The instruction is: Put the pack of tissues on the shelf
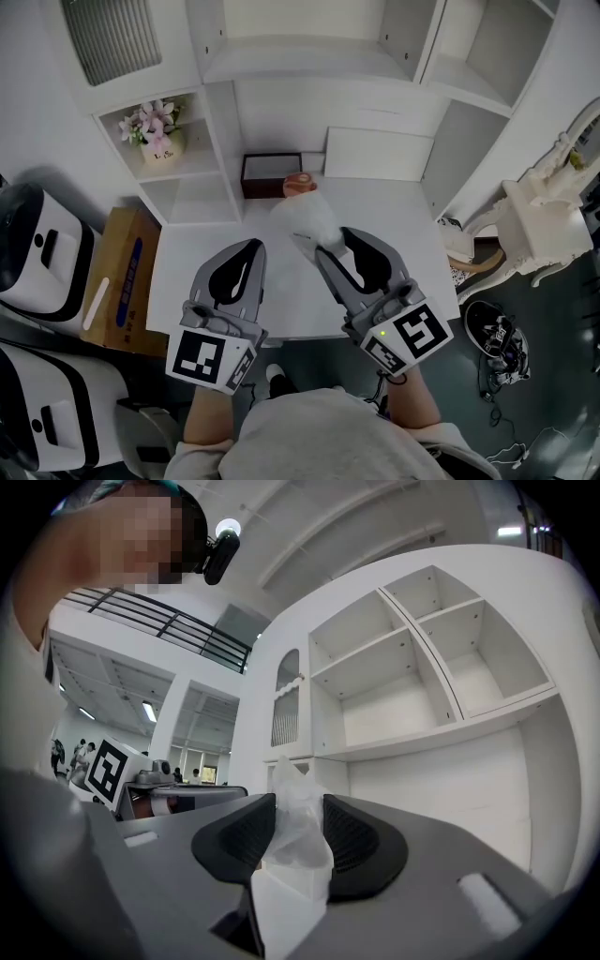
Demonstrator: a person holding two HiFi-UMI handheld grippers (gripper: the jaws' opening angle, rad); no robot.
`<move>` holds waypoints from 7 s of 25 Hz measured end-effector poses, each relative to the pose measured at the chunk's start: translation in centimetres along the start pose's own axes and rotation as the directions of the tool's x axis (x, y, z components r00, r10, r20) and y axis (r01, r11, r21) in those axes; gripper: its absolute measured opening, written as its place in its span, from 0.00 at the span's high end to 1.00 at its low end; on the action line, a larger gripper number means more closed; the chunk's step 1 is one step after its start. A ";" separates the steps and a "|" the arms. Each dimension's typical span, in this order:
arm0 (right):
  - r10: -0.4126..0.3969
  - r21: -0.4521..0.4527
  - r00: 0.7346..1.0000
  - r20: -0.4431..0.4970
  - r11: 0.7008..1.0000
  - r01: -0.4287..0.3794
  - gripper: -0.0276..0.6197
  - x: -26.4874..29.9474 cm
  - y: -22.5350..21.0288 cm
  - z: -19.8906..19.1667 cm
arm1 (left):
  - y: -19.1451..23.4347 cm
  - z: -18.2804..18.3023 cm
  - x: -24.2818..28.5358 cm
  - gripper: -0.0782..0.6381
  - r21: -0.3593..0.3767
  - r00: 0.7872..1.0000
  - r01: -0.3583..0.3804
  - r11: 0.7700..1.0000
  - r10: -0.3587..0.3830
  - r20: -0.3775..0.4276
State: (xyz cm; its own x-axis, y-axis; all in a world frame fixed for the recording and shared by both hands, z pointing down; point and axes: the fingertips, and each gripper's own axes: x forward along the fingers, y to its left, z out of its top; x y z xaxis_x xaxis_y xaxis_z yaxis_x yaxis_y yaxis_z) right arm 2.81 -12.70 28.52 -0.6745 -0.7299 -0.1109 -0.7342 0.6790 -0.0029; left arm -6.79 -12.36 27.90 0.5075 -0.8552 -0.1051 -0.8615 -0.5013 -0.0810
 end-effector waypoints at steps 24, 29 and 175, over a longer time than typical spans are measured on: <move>-0.130 -0.008 0.991 0.018 0.991 0.130 0.70 6.1 3.5 -0.3 | 7.7 -0.7 -0.1 0.89 -0.015 0.991 0.134 0.991 -0.134 0.027; -0.152 -0.012 0.988 0.015 0.988 0.152 0.70 6.1 3.7 -0.3 | 7.9 -0.9 -0.1 0.89 -0.023 0.988 0.155 0.988 -0.154 0.030; -0.190 -0.139 0.956 0.225 0.964 0.225 0.87 17.4 -17.2 12.7 | 13.0 -1.0 8.1 0.89 0.012 0.987 -0.161 0.987 0.161 -0.012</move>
State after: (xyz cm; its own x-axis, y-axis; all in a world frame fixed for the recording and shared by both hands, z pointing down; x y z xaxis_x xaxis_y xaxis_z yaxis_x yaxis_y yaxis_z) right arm 4.68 -36.01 13.98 -0.4875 -0.8087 -0.3292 -0.8704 0.4798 0.1103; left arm -13.92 -25.95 27.02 0.3621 -0.9262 -0.1050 -0.9316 -0.3557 -0.0746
